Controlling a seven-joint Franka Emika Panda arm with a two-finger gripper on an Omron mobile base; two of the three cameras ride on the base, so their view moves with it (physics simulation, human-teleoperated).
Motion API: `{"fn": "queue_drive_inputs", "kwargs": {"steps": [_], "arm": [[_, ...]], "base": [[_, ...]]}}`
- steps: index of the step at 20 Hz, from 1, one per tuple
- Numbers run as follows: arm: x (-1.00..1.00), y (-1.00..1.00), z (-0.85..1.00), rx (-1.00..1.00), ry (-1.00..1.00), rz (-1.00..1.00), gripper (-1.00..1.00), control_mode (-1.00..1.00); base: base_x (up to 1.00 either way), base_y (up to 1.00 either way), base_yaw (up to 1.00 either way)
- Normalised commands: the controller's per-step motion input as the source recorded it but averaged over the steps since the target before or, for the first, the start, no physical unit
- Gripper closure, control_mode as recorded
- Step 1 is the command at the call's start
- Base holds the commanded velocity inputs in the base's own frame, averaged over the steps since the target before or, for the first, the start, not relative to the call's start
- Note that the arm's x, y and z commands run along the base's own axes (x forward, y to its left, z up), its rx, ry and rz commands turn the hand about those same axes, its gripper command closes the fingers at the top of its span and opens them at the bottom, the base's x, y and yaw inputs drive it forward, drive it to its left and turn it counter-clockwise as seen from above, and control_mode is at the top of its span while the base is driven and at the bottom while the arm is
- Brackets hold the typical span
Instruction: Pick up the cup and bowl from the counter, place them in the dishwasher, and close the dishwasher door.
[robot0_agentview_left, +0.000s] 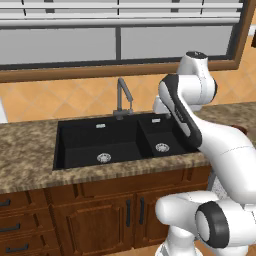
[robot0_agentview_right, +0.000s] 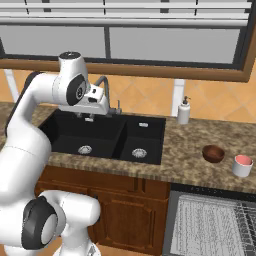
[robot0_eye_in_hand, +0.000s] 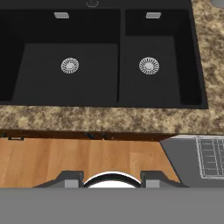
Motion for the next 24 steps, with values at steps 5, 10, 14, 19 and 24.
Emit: {"fn": "queue_drive_inputs", "kwargs": {"steps": [5, 10, 14, 19, 24], "arm": [[-0.39, 0.00, -0.04, -0.01, 0.00, 0.00, -1.00, -1.00], [-0.66, 0.00, -0.24, -0.01, 0.01, 0.00, -1.00, -1.00], [-0.42, 0.00, -0.44, 0.00, 0.02, 0.00, -1.00, -1.00], [-0.05, 0.00, -0.32, 0.00, 0.00, 0.00, -1.00, -1.00], [0.02, -0.04, -0.21, 0.00, -0.04, -0.01, -1.00, 1.00]], "base": [[0.00, 0.00, 0.00], [0.00, 0.00, 0.00], [0.00, 0.00, 0.00], [0.00, 0.00, 0.00], [0.06, -0.05, -0.04]]}}
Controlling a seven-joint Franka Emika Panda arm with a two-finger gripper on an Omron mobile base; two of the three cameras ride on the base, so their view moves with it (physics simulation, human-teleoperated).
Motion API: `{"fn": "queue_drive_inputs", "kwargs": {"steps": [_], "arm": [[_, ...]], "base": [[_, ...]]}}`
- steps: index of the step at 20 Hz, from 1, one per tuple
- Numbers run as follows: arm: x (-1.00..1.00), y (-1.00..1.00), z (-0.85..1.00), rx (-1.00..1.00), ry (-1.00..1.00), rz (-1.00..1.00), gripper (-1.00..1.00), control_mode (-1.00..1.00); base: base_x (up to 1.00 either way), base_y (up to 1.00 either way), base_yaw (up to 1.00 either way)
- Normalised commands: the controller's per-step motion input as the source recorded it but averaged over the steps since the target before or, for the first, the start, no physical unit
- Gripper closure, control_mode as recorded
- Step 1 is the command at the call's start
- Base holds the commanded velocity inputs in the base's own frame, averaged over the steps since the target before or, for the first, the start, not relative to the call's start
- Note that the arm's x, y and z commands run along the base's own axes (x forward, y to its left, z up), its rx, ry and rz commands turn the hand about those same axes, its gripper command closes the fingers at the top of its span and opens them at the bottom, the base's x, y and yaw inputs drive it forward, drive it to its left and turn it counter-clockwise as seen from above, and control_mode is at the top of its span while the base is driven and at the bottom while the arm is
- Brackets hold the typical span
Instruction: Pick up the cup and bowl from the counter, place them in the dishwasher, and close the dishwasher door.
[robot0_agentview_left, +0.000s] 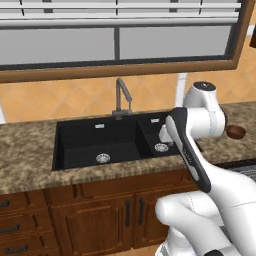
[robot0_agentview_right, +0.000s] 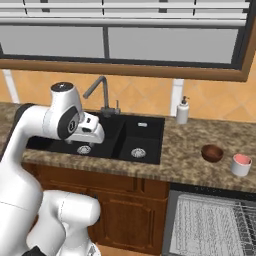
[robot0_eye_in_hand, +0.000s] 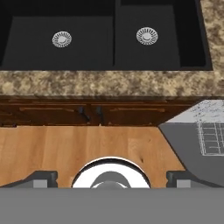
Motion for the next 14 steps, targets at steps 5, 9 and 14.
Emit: {"fn": "queue_drive_inputs", "kwargs": {"steps": [5, 9, 14], "arm": [[0.00, 0.00, 0.00, 0.00, 0.00, 0.00, -1.00, 1.00], [0.00, 0.00, 0.00, 0.00, 0.00, 0.00, -1.00, 1.00], [0.00, 0.00, 0.00, 0.00, 0.00, 0.00, -1.00, 1.00]], "base": [[0.02, -0.09, -0.49], [0.29, 0.31, -0.63], [0.23, 0.06, -0.55]]}}
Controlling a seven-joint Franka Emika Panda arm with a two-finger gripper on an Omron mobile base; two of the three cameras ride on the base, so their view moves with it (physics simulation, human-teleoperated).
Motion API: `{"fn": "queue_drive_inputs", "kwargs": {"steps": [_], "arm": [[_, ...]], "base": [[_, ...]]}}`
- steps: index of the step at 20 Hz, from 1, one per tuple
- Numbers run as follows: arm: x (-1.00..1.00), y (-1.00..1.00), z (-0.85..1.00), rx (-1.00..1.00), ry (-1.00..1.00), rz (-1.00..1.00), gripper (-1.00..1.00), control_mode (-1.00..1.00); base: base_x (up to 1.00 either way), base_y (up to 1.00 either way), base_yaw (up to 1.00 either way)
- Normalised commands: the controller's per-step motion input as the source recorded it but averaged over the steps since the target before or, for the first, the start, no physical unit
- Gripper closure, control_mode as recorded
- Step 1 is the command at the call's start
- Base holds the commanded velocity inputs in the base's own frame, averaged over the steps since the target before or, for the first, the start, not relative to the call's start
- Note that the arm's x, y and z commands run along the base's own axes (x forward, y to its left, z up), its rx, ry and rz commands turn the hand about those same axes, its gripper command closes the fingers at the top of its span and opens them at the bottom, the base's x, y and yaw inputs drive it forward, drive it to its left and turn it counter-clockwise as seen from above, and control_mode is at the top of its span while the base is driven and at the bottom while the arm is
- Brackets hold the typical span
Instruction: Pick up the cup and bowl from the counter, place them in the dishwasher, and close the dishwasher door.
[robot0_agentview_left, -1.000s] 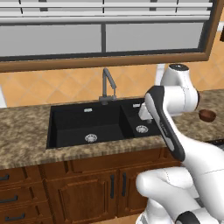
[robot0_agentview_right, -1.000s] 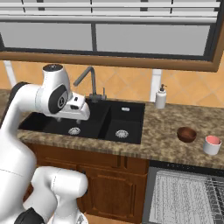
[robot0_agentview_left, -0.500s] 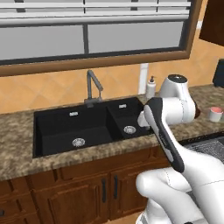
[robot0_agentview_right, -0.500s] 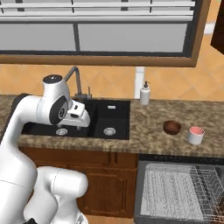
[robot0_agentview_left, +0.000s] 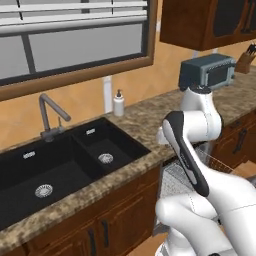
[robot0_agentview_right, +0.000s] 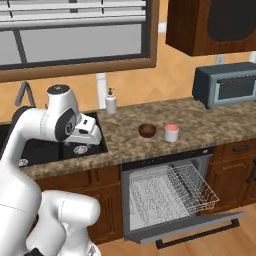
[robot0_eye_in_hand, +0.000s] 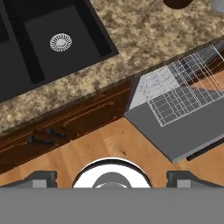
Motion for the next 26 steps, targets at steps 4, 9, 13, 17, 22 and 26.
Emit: {"fn": "queue_drive_inputs", "kwargs": {"steps": [4, 9, 13, 17, 22, 26], "arm": [[0.00, 0.00, 0.00, 0.00, 0.00, 0.00, -1.00, 1.00], [0.00, 0.00, 0.00, 0.00, 0.00, 0.00, -1.00, 1.00], [0.00, 0.00, 0.00, 0.00, 0.00, 0.00, -1.00, 1.00], [0.00, 0.00, 0.00, 0.00, 0.00, 0.00, -1.00, 1.00], [0.00, 0.00, 0.00, 0.00, 0.00, 0.00, -1.00, 1.00], [0.00, 0.00, 0.00, 0.00, 0.00, 0.00, -1.00, 1.00]], "base": [[0.54, 0.36, -0.36], [0.54, 0.08, -0.27], [0.01, -0.03, -0.28], [0.01, 0.00, -0.41], [0.55, 0.00, -0.20], [0.48, 0.00, -0.13]]}}
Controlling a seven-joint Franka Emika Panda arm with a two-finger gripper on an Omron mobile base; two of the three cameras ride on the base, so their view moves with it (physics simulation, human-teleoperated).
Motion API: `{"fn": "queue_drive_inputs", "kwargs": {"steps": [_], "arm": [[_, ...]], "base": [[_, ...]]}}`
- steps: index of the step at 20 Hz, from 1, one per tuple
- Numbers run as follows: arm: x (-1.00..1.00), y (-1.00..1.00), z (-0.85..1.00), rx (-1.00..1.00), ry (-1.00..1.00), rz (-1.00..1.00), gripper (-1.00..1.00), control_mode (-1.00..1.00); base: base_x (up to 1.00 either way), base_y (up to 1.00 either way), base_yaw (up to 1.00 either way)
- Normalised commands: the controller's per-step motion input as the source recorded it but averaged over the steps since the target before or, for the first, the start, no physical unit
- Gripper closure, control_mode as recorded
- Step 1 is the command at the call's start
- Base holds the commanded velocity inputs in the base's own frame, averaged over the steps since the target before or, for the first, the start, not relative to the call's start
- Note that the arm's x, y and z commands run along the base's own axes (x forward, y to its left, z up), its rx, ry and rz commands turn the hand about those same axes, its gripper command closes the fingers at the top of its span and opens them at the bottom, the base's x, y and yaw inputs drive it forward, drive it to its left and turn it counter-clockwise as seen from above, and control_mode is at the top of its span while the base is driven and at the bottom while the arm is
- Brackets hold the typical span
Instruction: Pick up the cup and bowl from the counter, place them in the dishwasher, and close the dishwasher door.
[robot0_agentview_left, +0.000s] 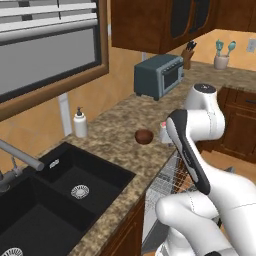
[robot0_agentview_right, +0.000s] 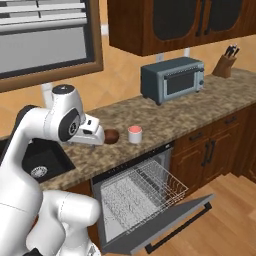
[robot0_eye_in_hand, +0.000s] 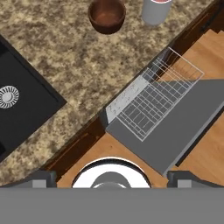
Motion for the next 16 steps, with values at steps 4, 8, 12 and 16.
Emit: {"fn": "queue_drive_inputs", "kwargs": {"steps": [4, 8, 12, 16], "arm": [[0.26, 0.00, -0.01, 0.02, 0.00, -0.05, -1.00, -1.00], [0.85, 0.00, 0.00, 0.04, -0.01, -0.04, -1.00, -1.00], [0.77, 0.01, -0.26, 0.06, -0.03, -0.01, -1.00, -1.00], [0.57, 0.01, -0.41, 0.15, -0.02, -0.12, -1.00, -1.00]], "base": [[0.22, 0.00, -0.06], [0.00, 0.00, 0.00], [0.00, 0.00, 0.00], [0.00, 0.00, 0.00]]}}
